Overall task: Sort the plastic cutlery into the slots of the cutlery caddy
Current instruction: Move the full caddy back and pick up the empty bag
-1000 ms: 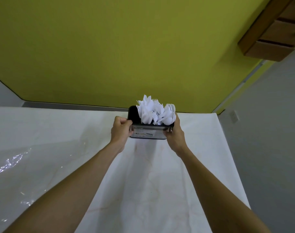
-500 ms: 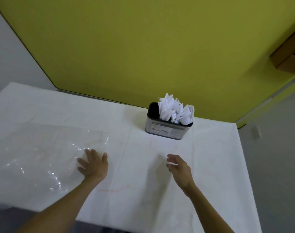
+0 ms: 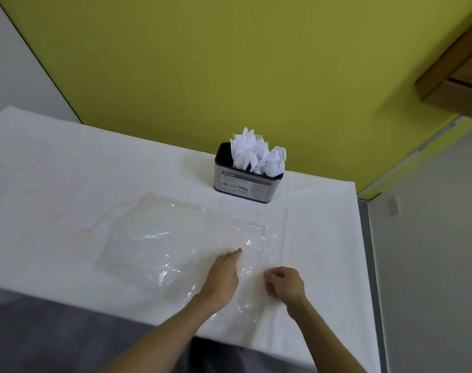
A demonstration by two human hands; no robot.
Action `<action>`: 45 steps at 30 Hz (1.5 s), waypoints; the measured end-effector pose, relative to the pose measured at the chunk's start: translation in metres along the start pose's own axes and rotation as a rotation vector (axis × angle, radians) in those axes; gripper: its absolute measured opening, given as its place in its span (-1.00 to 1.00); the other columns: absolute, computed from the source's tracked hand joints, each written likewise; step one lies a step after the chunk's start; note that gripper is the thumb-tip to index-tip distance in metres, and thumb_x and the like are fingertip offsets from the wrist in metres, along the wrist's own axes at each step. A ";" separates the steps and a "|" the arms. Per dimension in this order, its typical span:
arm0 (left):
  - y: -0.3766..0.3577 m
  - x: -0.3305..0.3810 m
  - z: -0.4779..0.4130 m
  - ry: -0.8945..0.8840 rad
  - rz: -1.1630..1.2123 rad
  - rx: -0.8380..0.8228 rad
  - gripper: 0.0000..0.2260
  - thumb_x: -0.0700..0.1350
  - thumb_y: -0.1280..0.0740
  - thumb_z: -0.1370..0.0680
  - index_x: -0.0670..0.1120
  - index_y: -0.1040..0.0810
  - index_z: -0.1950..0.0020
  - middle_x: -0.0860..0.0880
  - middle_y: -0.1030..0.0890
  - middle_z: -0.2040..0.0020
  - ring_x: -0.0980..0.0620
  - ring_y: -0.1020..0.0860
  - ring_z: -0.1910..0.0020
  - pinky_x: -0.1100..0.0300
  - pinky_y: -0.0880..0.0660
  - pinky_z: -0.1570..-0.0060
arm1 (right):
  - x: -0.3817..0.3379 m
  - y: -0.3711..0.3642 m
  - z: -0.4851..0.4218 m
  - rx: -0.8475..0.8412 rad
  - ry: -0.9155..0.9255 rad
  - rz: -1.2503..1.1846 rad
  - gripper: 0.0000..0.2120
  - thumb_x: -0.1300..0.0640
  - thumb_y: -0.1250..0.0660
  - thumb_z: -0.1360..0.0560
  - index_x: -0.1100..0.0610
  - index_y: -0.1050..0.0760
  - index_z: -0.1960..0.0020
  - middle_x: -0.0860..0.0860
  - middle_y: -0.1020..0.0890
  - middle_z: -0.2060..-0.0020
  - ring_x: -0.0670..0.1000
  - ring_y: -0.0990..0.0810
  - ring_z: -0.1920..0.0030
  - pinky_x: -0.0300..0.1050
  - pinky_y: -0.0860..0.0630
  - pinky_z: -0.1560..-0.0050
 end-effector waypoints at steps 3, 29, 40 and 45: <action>0.024 -0.026 0.003 -0.135 -0.339 0.302 -0.63 -0.18 -0.26 -0.57 -0.07 -0.46 -0.39 -0.07 -0.50 -0.36 -0.16 -0.37 -0.42 0.02 -0.25 -0.41 | 0.007 0.032 0.000 0.139 0.010 0.078 -0.83 0.21 -0.22 -0.50 0.26 -0.55 0.17 0.09 -0.60 0.36 0.06 -0.54 0.38 -0.07 -0.54 0.29; 0.116 -0.141 0.008 0.197 0.229 0.457 -0.73 -0.15 -0.24 -0.60 -0.20 -0.41 -0.27 -0.16 -0.44 -0.19 -0.20 -0.43 -0.16 -0.01 -0.38 -0.15 | -0.083 -0.130 0.063 -0.160 0.400 0.434 -0.58 -0.21 -0.13 -0.60 0.02 -0.64 0.07 -0.06 -0.60 -0.05 0.04 -0.56 -0.09 0.00 -0.51 -0.11; 0.115 -0.108 0.003 0.137 0.526 0.103 -0.72 -0.09 -0.23 -0.61 0.09 -0.47 -0.31 0.03 -0.53 -0.20 0.00 -0.54 -0.09 0.08 -0.51 -0.15 | -0.047 -0.106 0.040 0.263 0.046 0.139 -0.61 0.21 -0.43 -0.41 0.11 -0.41 -0.18 0.07 -0.58 -0.09 0.09 -0.55 -0.05 -0.06 -0.52 0.06; 0.095 -0.009 0.008 -0.135 0.678 -0.100 -0.70 -0.16 -0.14 -0.66 0.16 -0.47 -0.29 0.03 -0.51 -0.26 0.04 -0.60 -0.10 0.20 -0.59 -0.03 | -0.055 -0.055 0.067 0.503 0.431 0.121 -0.74 0.14 -0.43 -0.46 -0.06 -0.40 -0.04 -0.12 -0.48 0.00 -0.06 -0.51 0.13 -0.22 -0.47 0.21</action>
Point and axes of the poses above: each hand's wrist, its own z-axis away from the middle knuckle, its own y-axis out of the back of the hand, x = y × z, the point moved 3 cm from there along -z, towards the middle knuckle
